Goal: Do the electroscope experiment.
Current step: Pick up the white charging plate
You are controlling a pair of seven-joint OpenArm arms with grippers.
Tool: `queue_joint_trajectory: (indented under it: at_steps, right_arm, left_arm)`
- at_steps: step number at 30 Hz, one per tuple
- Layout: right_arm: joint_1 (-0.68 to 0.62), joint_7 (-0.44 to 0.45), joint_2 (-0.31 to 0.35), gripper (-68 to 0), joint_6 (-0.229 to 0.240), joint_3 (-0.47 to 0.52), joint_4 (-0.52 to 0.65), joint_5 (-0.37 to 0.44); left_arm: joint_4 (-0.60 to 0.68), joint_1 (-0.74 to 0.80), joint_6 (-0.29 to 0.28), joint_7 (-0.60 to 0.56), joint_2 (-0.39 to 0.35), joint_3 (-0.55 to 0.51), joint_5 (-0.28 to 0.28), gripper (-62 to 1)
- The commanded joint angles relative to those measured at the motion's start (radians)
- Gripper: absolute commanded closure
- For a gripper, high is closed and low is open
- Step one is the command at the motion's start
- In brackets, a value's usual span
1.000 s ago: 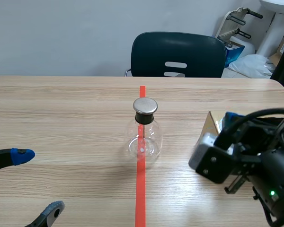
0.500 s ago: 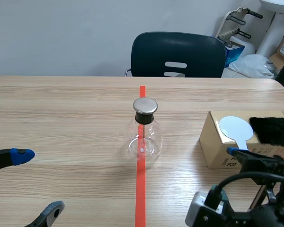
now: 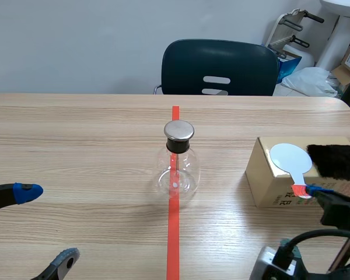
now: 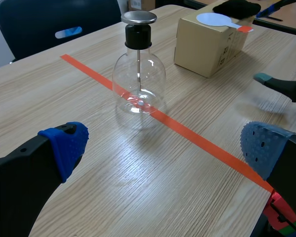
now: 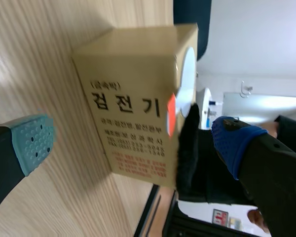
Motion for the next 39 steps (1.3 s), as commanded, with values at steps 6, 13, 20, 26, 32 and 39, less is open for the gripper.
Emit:
queue_joint_trajectory:
  at_steps: [6, 13, 20, 26, 32, 39]
  right_arm:
    - [0.074, 0.006, 0.013, -67.9, 0.0, 0.03, -0.005, 0.001]
    - [0.146, 0.044, 0.013, -67.9, 0.0, 0.03, -0.081, -0.002]
    - [0.151, 0.061, 0.013, -67.9, 0.0, 0.03, -0.085, -0.027]
    - [0.151, 0.078, 0.013, -67.9, 0.0, 0.03, -0.085, -0.05]
    - [0.151, 0.078, 0.013, -67.9, -0.001, 0.043, -0.085, -0.06]
    - [0.151, 0.078, 0.013, -67.9, -0.053, 0.044, -0.085, -0.06]
  left_arm:
    - [0.009, -0.003, -0.002, -0.017, 0.005, -0.005, -0.013, -62.3]
    - [0.009, -0.003, -0.002, -0.017, 0.005, -0.005, -0.013, -62.3]
    - [0.009, -0.003, -0.002, -0.018, 0.005, -0.005, -0.013, -62.3]
    - [0.009, -0.003, -0.002, -0.018, 0.005, -0.005, -0.013, -62.3]
    - [0.009, -0.003, -0.002, -0.018, 0.005, -0.005, -0.013, -62.3]
    - [0.009, -0.003, -0.002, -0.018, 0.005, -0.005, -0.013, -62.3]
